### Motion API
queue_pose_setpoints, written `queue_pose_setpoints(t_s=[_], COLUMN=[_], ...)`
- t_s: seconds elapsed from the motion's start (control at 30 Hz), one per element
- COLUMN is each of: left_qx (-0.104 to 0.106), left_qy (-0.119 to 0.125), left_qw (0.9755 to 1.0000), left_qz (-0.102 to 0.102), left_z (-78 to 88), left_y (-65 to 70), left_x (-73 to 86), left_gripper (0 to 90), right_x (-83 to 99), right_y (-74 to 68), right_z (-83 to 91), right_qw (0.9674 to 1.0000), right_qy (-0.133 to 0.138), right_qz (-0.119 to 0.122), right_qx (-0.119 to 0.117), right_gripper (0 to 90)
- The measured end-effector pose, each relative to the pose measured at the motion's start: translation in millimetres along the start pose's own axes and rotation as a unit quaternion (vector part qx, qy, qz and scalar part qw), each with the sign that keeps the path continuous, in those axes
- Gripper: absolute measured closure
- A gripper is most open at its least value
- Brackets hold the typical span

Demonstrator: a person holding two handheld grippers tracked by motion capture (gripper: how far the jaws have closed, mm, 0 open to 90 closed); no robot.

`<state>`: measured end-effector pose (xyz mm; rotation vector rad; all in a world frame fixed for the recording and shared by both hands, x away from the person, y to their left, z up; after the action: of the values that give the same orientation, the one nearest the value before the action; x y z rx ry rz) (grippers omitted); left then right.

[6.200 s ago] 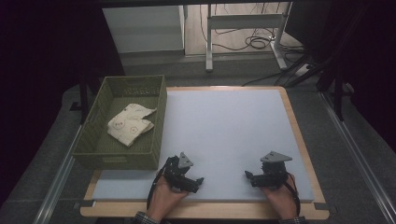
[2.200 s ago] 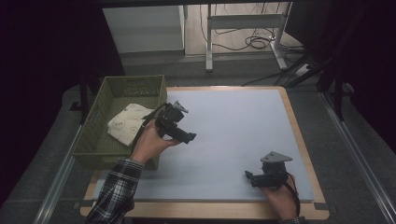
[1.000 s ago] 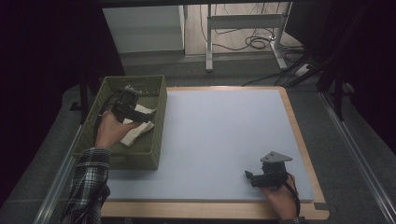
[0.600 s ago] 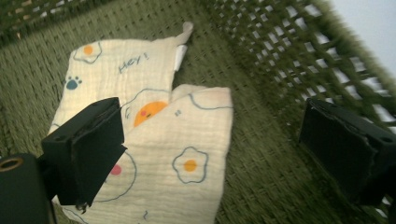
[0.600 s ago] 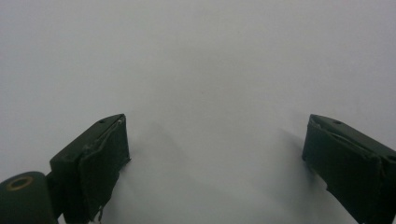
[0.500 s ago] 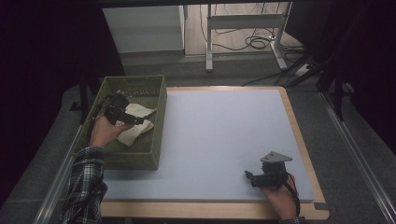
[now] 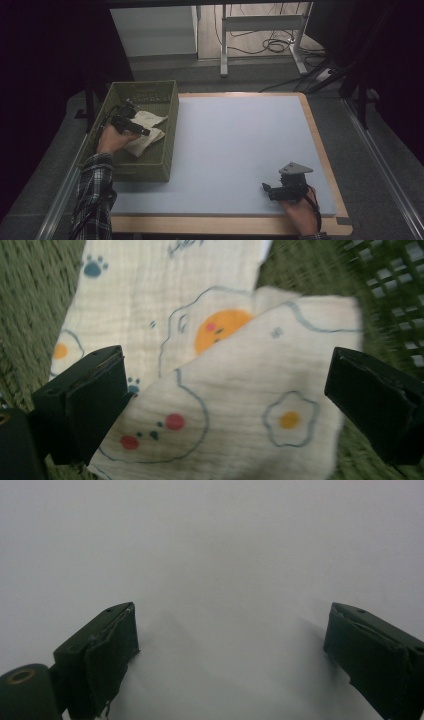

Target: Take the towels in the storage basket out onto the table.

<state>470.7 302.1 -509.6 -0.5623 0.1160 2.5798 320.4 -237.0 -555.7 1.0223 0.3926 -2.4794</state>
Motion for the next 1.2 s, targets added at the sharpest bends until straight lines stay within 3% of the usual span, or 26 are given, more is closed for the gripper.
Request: queue_pose_setpoints(t_s=[0.17,0.37,0.47,0.57,0.63,0.7,0.73,0.8,0.93,1.1,1.2], left_qx=[-0.005,-0.002,0.009,0.031,0.038,0.037,0.041,0.045,0.068,0.06,0.051], left_qy=[-0.031,-0.073,-0.083,-0.1,-0.103,-0.102,-0.098,-0.095,-0.09,-0.087,-0.067], left_qw=[0.9994,0.9968,0.9955,0.9926,0.9921,0.9929,0.9933,0.994,0.9934,0.9944,0.9961], left_qz=[0.012,0.03,0.045,0.061,0.06,0.049,0.046,0.03,0.02,0.008,0.028], left_z=[-11.0,-23.2,-27.1,-31.1,-32.0,-29.4,-28.5,-25.7,-23.3,-19.0,-12.9], left_y=[-8.7,-17.4,-19.8,-20.3,-17.7,-14.8,-13.1,-8.7,-3.6,-1.8,-4.3], left_x=[2.1,5.7,7.9,10.9,10.9,10.3,9.9,9.2,8.9,7.6,7.7], left_gripper=[3.1,3.0,4.7,10.0,12.1,20.0,29.3,34.2,64.6,72.0,72.1], right_x=[0.0,0.0,0.0,0.0,0.0,0.0,0.0,0.1,0.0,0.0,0.0], right_y=[0.0,0.0,0.0,0.0,0.0,0.0,0.0,0.0,0.0,0.0,0.0], right_z=[0.0,0.0,0.0,0.0,0.0,0.0,0.0,0.0,0.0,0.0,0.0], right_qw=[1.0,1.0,1.0,1.0,1.0,1.0,1.0,1.0,1.0,1.0,1.0], right_qy=[0.0,0.0,0.0,0.0,0.0,0.0,0.0,0.0,0.0,0.0,0.0], right_qz=[0.0,0.0,0.0,0.0,0.0,0.0,0.0,0.0,0.0,0.0,0.0], right_qx=[0.0,0.0,0.0,0.0,0.0,0.0,0.0,0.0,0.0,0.0,0.0], right_gripper=[7.5,7.5,7.5,7.5,7.5,7.5,7.5,7.5,7.5,7.5,7.5])
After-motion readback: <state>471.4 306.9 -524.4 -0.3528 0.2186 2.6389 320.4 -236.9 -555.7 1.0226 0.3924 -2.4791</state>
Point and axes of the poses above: each handheld gripper's, and its own axes: z roughly backward along the jaws, x roughly out of its underside, y roughly to its right, the point moved 3 cm from there along -z, roughly forward along the jaws, and after that the axes turned 11 degrees about -z, right-handed, at the moved point
